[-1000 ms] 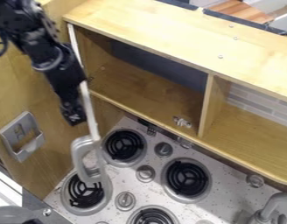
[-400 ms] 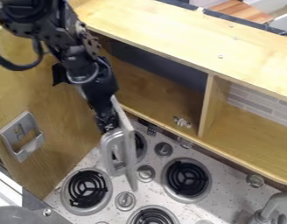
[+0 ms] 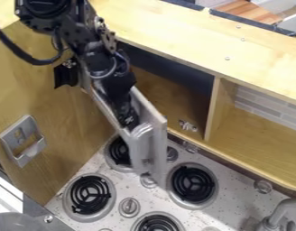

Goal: Close microwave

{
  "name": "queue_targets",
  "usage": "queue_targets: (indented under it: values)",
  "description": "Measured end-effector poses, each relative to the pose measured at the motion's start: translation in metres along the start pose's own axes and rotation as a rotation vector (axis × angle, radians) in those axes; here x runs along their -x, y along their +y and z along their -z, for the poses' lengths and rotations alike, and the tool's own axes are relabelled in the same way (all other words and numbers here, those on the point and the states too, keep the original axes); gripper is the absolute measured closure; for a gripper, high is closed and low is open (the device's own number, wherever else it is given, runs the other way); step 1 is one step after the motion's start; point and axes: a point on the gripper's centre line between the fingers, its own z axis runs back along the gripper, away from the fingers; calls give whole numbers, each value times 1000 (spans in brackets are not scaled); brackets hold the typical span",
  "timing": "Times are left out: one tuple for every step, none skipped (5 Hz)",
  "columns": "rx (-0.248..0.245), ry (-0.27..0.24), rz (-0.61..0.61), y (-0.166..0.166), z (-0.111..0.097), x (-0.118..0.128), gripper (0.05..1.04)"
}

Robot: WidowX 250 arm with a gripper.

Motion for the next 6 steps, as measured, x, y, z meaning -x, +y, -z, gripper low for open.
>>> queue_targets:
  values:
    - [-29,-12,-36,14,0,-11,85]
    - [-42,1,-83,26,8,-17,85]
    - [-46,14,-125,40,17,-24,85]
    - [-47,26,-155,52,26,-31,85]
    - [-58,31,-202,59,33,-37,85]
    - [-64,28,-235,65,38,-41,85]
